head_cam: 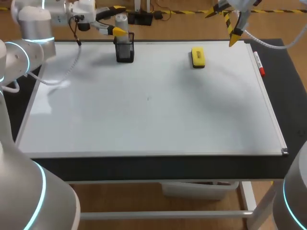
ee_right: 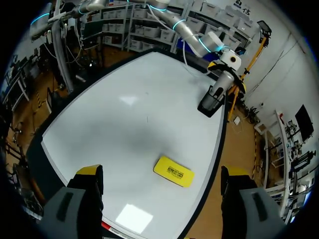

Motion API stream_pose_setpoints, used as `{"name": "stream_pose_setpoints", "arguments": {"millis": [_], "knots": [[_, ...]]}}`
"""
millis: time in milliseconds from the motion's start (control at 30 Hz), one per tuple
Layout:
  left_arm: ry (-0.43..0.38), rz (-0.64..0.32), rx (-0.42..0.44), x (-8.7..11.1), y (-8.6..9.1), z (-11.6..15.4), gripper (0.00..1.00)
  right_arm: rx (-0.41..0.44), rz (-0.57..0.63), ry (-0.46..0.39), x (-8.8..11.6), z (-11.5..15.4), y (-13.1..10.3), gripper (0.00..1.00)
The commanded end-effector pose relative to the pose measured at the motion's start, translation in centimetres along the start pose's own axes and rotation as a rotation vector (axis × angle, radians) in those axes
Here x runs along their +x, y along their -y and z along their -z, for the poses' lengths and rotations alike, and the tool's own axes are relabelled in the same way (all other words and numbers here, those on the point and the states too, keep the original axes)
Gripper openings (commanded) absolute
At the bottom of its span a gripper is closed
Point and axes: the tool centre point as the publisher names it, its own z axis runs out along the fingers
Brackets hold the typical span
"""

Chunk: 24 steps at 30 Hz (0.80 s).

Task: Pick up the inspection probe, press it on each red-marked spot on the whiteboard one by one, put down the probe, pick up the eraser, and wipe off all the red marks.

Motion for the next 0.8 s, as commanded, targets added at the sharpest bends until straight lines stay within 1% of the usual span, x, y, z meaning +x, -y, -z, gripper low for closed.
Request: {"name": "stream_pose_setpoints", "arguments": {"millis": [33,133,200,433,600,733,800], "knots": [[-0.147,-0.014,-0.041,0.2,1.3,1.0,1.00,0.003,0.001,-0.005,-0.1,0.2,0.0,1.00],[-0.113,-0.024,-0.072,0.6,1.4,1.5,1.00,0.003,0.001,-0.005,-0.1,0.2,0.0,1.00],[-0.077,-0.033,-0.111,0.7,1.5,1.9,1.00,0.003,0.001,-0.005,-0.1,0.2,0.0,1.00],[0.017,-0.055,-0.206,1.9,1.5,3.4,1.00,0.003,0.001,-0.005,-0.1,0.2,0.0,1.00],[0.096,-0.076,-0.276,3.0,1.7,4.5,1.00,0.003,0.001,-0.005,-0.1,0.2,0.0,1.00],[0.156,-0.084,-0.303,4.1,1.9,5.5,1.00,0.003,0.001,-0.005,-0.1,0.2,0.0,1.00],[0.166,-0.087,-0.305,4.4,2.0,5.8,1.00,0.003,0.001,-0.005,-0.1,0.2,0.0,1.00]]}}
